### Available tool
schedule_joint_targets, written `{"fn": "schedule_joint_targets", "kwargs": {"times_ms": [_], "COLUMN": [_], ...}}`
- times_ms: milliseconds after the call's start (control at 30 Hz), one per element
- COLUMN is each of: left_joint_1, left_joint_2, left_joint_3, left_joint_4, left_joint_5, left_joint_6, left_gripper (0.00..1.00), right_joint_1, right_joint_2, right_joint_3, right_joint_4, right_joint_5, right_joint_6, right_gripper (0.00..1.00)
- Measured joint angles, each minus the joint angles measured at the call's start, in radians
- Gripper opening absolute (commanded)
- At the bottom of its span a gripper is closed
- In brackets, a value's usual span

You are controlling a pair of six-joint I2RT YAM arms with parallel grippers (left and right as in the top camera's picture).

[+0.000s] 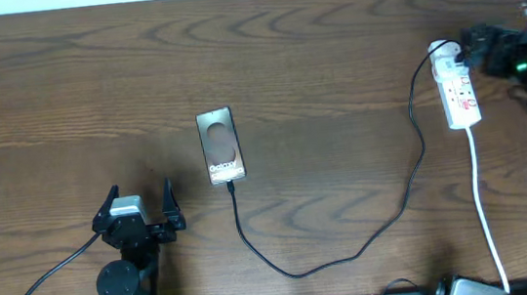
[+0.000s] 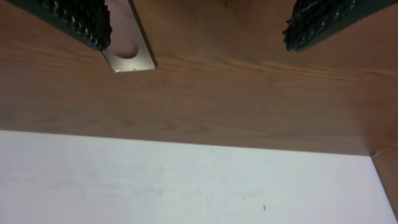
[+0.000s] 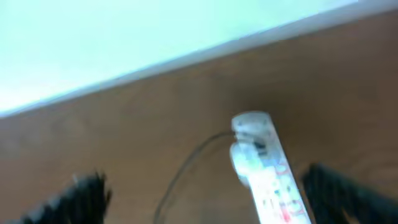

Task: Plug charger to phone and switch on socket

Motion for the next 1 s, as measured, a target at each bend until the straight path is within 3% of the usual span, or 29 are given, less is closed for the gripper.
{"fn": "schedule_joint_targets", "kwargs": {"times_ms": [200,367,567,867,1000], "left_joint_1": [0.0,0.0,0.0,0.0,0.0], "left_joint_2": [0.0,0.0,0.0,0.0,0.0], "left_joint_3": [0.002,0.003,0.004,0.004,0.004], "left_joint_4": [-0.004,-0.006,-0.006,-0.007,-0.007], "left_joint_5": [-0.001,-0.001,-0.001,-0.004,-0.003], "left_joint_6": [0.0,0.0,0.002,0.002,0.002], "left_gripper": [0.91,0.91,0.91,0.91,0.91], "right_joint_1": [0.152,0.204,0.224,0.248,0.27], "right_joint_2": [-0.269,-0.557,-0.916,-1.233,-1.329], "right_joint_3": [-0.487,-0.845,-1.125,-1.152,-1.152], "right_joint_4": [0.566,0.765,0.732,0.312,0.302], "right_joint_5": [0.02,0.078,0.156,0.238,0.265], "right_joint_6": [-0.102,-0.135,-0.145,-0.153,-0.167], "right_gripper": [0.99,0.99,0.99,0.99,0.99]}}
